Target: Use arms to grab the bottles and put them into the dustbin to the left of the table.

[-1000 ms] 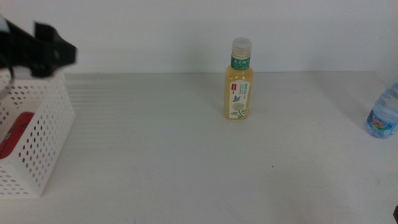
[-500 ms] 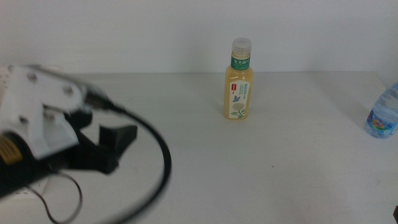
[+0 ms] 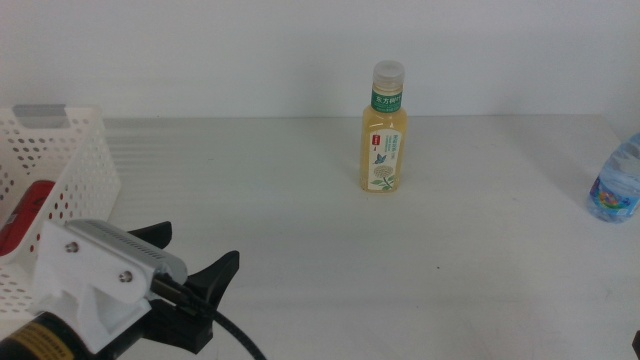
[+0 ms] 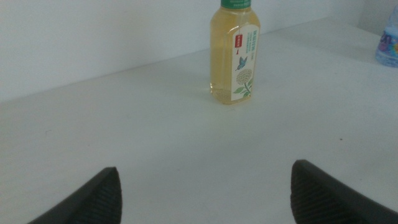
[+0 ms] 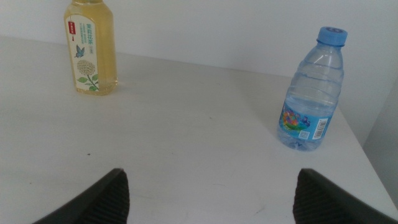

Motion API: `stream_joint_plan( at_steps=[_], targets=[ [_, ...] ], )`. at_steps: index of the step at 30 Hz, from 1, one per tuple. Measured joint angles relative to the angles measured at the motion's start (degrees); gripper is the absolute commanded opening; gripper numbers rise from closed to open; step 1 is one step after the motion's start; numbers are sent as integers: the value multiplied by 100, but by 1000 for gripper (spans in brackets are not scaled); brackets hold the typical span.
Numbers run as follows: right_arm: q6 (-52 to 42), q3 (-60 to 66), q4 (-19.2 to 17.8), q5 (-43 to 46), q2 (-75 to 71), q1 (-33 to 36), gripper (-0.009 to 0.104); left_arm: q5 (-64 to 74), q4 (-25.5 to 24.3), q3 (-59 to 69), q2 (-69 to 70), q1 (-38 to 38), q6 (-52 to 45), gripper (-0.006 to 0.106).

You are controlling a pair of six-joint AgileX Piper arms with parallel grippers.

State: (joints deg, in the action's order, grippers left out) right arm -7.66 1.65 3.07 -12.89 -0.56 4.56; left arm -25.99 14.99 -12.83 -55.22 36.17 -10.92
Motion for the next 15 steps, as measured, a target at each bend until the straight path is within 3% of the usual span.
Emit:
stream_joint_plan(
  at_steps=[9, 15],
  targets=[
    [0, 0, 0, 0, 0, 0, 72, -627, -46, -308, -1045, 10, 33, 87],
    [0, 0, 0, 0, 0, 0, 72, -813, -609, -991, -1913, 10, 307, 87]
  ],
)
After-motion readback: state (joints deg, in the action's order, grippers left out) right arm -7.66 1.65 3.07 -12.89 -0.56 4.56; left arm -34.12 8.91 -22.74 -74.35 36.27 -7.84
